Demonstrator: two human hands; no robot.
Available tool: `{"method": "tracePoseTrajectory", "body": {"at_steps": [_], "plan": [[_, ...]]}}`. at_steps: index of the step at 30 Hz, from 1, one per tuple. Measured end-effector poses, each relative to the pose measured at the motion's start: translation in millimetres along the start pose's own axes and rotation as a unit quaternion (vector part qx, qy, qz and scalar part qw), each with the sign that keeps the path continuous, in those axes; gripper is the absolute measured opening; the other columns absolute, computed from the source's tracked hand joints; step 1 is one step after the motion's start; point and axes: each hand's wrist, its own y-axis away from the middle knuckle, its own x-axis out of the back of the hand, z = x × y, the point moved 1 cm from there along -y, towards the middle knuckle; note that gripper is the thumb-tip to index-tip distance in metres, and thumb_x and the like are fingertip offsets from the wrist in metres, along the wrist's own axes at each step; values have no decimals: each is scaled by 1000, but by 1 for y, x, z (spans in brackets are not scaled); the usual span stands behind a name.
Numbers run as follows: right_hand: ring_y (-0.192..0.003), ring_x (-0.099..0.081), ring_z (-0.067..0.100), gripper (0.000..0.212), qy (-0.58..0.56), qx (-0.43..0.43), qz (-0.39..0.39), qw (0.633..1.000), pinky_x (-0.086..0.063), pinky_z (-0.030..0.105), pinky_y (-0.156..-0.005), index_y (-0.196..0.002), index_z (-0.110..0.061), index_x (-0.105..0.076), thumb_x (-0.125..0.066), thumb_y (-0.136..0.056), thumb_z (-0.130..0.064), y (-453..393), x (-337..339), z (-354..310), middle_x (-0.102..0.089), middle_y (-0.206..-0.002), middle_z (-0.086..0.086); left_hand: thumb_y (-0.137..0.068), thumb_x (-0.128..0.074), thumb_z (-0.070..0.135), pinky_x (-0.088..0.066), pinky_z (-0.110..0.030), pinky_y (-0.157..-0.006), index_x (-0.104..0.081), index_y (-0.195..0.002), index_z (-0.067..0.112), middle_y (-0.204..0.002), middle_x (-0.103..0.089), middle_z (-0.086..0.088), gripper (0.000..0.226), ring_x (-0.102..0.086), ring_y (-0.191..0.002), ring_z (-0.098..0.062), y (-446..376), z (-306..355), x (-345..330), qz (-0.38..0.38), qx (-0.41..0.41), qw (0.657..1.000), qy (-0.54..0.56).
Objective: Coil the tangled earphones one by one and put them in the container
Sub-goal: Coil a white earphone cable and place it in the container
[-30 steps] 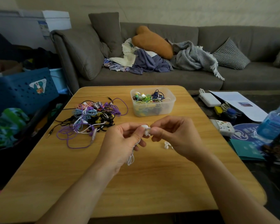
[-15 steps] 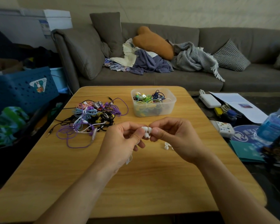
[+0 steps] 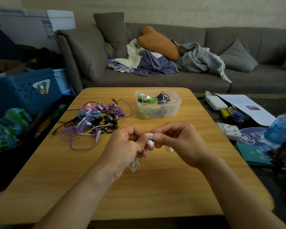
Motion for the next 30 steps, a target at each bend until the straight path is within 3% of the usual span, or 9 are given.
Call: {"method": "tracePoseTrajectory", "body": {"at_steps": [4,6,9,12,15,18,23,27,30], "plan": [[-58,-65,17,15,-139,-136,-20,981,-54,24,-57,-80,-1,-75,-73,-66,-5,1,3,1,-70,-72,15,-90,-59,-4,-47,-23,-50,-60,-75,7,-66,-68,-12,18,-55,-51,-18,2,1,-1,-32,-7,999,-11],[-56,-65,15,12,-138,-154,-22,978,-55,24,-55,-77,-4,-74,-73,-65,-5,1,2,0,-70,-70,14,-90,-59,-4,-46,-22,-49,-59,-73,7,-65,-67,-13,20,-54,-49,-18,2,1,-1,-38,10,999,5],[-56,-64,13,12,-42,-109,-30,993,-52,22,-55,-82,-2,-70,-74,-71,-7,1,0,-6,-70,-69,11,-90,-58,-4,-45,-20,-47,-60,-71,7,-66,-66,-14,22,-53,-49,-17,3,1,1,-42,56,996,49],[-57,-65,11,7,101,-19,20,994,-49,18,-55,-84,-2,-72,-76,-78,-3,1,-2,-9,-71,-65,5,-90,-59,-3,-44,-20,-46,-62,-72,8,-66,-67,-14,21,-52,-47,-15,0,-1,1,-9,82,994,72],[-66,-70,13,10,168,28,74,983,-58,28,-66,-84,-15,-76,-79,-80,-6,-1,-6,-6,-75,-73,3,-90,-60,3,-46,-21,-50,-66,-84,6,-68,-70,-11,9,-55,-48,-13,-4,-4,-1,27,69,995,66],[-80,-71,5,22,211,32,67,975,-58,35,-80,-99,-25,-76,-72,-87,-7,-3,-10,-1,-77,-87,-7,-91,-60,6,-49,-22,-52,-69,-94,7,-76,-72,-10,9,-62,-53,-13,-7,-5,0,60,58,993,84],[-86,-71,11,27,165,25,57,984,-58,37,-78,-116,-18,-68,-68,-91,-7,-3,-6,1,-76,-97,0,-92,-60,9,-51,-25,-58,-68,-104,6,-79,-74,-5,16,-67,-61,-14,-10,-7,0,77,52,991,92],[-84,-72,12,17,162,36,71,984,-58,33,-76,-102,-16,-75,-76,-85,-14,-2,-4,2,-77,-91,-1,-90,-61,9,-54,-23,-57,-67,-105,3,-76,-73,-6,17,-69,-63,-16,-9,-7,-3,65,35,994,82],[-87,-72,13,16,169,32,74,982,-58,42,-81,-98,-15,-77,-79,-82,-15,-3,-5,3,-77,-90,-2,-92,-58,5,-55,-24,-58,-66,-109,6,-79,-74,-9,18,-70,-66,-19,-10,-6,-2,51,13,997,54]]}}
